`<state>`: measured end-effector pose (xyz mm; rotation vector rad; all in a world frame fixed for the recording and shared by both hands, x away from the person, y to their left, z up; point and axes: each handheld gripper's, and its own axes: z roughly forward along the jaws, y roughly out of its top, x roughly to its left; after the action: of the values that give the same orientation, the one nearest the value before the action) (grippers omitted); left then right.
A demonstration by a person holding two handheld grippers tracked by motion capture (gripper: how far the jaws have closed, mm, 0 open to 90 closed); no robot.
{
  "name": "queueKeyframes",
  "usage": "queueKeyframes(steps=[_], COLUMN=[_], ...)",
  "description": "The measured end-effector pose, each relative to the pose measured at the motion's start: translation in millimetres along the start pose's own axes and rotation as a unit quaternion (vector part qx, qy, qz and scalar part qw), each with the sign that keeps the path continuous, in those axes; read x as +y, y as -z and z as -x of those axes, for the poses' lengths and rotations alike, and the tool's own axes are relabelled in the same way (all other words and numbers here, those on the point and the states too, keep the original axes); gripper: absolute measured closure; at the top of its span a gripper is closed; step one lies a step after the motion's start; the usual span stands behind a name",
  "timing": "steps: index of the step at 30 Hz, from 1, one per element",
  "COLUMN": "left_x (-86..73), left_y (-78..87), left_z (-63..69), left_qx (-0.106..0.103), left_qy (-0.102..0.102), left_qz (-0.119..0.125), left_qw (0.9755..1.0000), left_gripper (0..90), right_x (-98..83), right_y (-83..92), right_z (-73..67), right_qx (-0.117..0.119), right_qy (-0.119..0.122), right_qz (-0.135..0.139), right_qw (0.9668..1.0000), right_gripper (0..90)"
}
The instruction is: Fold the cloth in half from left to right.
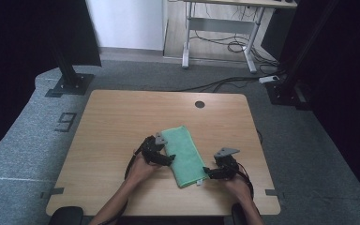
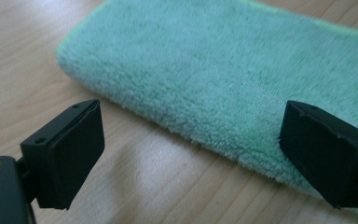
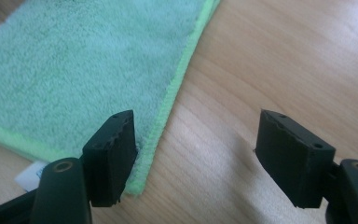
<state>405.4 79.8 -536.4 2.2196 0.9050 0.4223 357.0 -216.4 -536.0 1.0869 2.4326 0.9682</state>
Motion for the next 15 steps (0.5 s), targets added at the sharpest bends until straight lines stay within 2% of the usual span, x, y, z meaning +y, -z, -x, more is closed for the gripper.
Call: queueKeyframes(steps=[1, 2, 4, 10, 15], left_x=[-1.1, -1.1, -4.2, -5.9, -9.1], left_y=[-1.0, -1.0, -5.2, -5.2, -2.0], left_z=[0.7, 0.7, 3.6, 1.9, -8.8], left_qx=[0.007, 0.007, 0.025, 0.032, 0.032], left_qy=[-0.009, -0.009, -0.025, -0.024, -0.015], left_qz=[-0.008, -0.008, -0.015, -0.014, -0.021], left_qw=[0.9999, 0.9999, 0.9993, 0.9991, 0.9991], left_gripper=[7.0, 7.5, 7.5, 7.6, 7.6], right_x=[-1.0, -1.0, -3.4, -3.7, -1.3], right_y=[-1.1, -1.1, -4.9, -5.5, -9.4], right_z=[0.2, 0.2, -1.1, -4.6, -17.6], right_qx=[0.000, 0.000, 0.005, 0.013, 0.031], right_qy=[0.001, 0.001, -0.003, -0.006, 0.006], right_qz=[-0.003, -0.003, -0.010, -0.010, -0.007], right_qw=[1.0000, 1.0000, 0.9999, 0.9998, 0.9995], right_gripper=[28.4, 28.4, 28.8, 29.1, 27.8])
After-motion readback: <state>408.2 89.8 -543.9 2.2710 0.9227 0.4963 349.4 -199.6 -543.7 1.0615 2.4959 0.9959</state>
